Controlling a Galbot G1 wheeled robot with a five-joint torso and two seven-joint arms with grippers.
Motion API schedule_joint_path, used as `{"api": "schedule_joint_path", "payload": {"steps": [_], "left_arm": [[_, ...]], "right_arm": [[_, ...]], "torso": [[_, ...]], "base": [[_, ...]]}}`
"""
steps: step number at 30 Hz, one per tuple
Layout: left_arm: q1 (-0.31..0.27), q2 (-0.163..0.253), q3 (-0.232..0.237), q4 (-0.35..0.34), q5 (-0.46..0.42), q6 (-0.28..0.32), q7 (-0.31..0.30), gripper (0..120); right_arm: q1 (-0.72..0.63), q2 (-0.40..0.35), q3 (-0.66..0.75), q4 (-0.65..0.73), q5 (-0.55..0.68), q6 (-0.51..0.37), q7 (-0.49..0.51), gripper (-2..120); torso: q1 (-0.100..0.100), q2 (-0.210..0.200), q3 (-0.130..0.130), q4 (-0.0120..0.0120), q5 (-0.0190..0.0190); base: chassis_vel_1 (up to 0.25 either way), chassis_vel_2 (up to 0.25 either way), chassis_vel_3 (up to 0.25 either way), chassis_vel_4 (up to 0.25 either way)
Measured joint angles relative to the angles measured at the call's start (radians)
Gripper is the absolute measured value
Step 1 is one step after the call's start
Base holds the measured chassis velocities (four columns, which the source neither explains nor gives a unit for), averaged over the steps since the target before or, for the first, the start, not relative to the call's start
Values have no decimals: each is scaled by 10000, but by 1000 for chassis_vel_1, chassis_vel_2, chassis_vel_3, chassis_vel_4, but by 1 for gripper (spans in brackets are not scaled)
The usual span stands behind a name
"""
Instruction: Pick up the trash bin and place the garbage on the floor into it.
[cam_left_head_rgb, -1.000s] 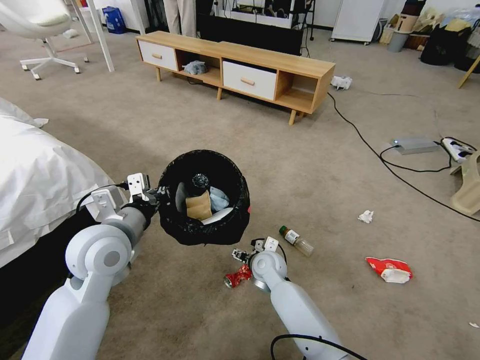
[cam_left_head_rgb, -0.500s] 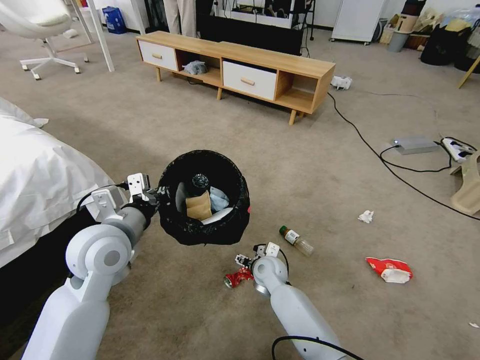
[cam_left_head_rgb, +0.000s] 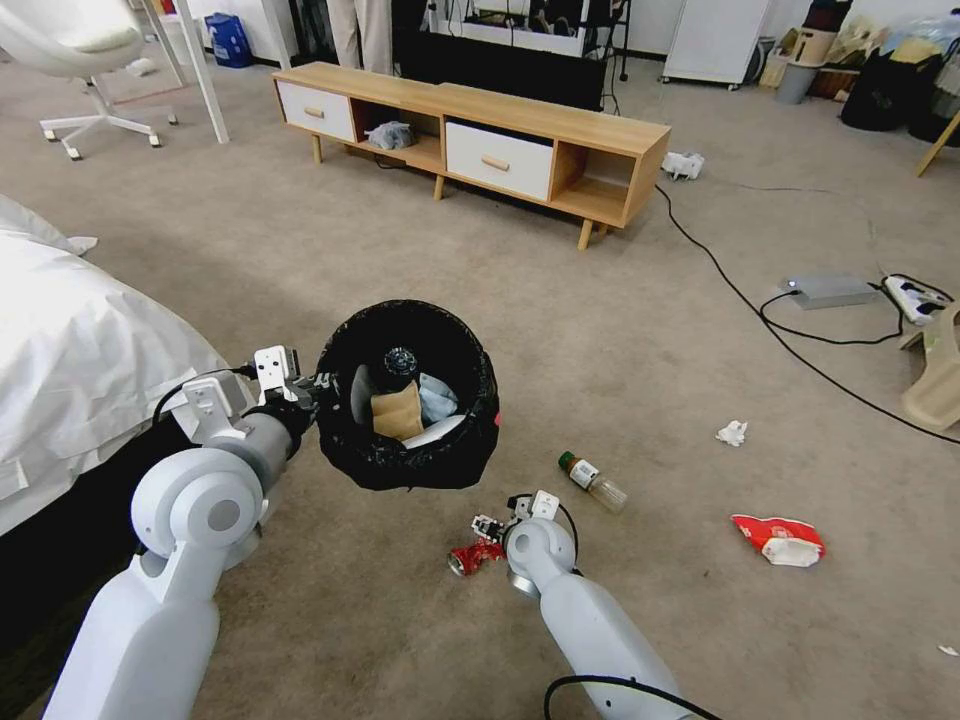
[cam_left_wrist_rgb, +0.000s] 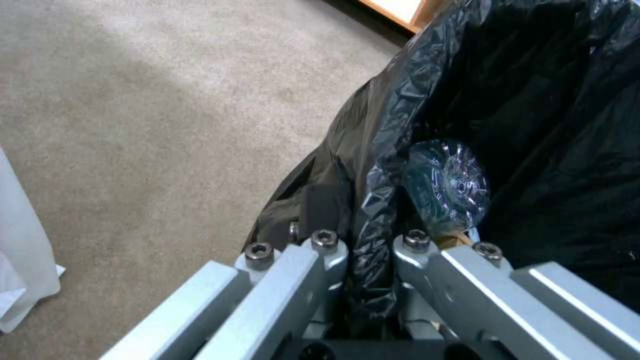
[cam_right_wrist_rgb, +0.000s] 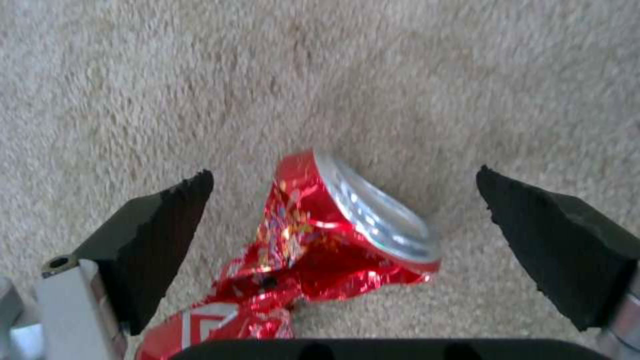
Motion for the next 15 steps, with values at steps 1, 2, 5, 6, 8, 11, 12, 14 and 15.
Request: {"api": "schedule_joint_path", "payload": {"steps": [1, 2, 5, 6, 8, 11, 12, 14, 15], "left_arm": [[-2, -4, 0, 2, 0, 0, 0, 0], [-8, -10, 3, 10, 3, 0, 0, 0], [-23, -18, 13, 30, 8, 0, 0, 0], [-23, -18, 13, 30, 8, 0, 0, 0], [-36, -31, 21, 41, 14, 0, 0, 0], [-40, -44, 26, 43, 19, 0, 0, 0], [-40, -50, 28, 45, 23, -1, 0, 0], [-40, -53, 29, 52, 33, -1, 0, 0], [-39, -53, 29, 58, 42, -1, 0, 0]], "right_arm": [[-18, 0, -25, 5, 1, -21, 0, 100], [-40, -3, -50, 17, 1, -39, 2, 100], [-84, -17, -73, 45, 1, -68, 8, 100], [-84, -17, -73, 45, 1, -68, 8, 100], [-116, -32, -80, 51, 2, -85, 17, 100], [-161, -45, -96, 55, 1, -100, 24, 100], [-188, -60, -114, 57, -5, -106, 24, 100], [-215, -80, -135, 61, -24, -110, 18, 100], [-223, -90, -141, 71, -34, -112, 13, 100]], "torso": [[0, 0, 0, 0, 0], [0, 0, 0, 0, 0], [0, 0, 0, 0, 0], [0, 0, 0, 0, 0], [0, 0, 0, 0, 0], [1, 0, 0, 0, 0], [0, 0, 0, 0, 0], [0, 0, 0, 0, 0], [0, 0, 0, 0, 0]], "base": [[0, 0, 0, 0], [0, 0, 0, 0], [0, 0, 0, 0], [0, 0, 0, 0], [0, 0, 0, 0], [0, 0, 0, 0], [0, 0, 0, 0], [0, 0, 0, 0], [0, 0, 0, 0]]}}
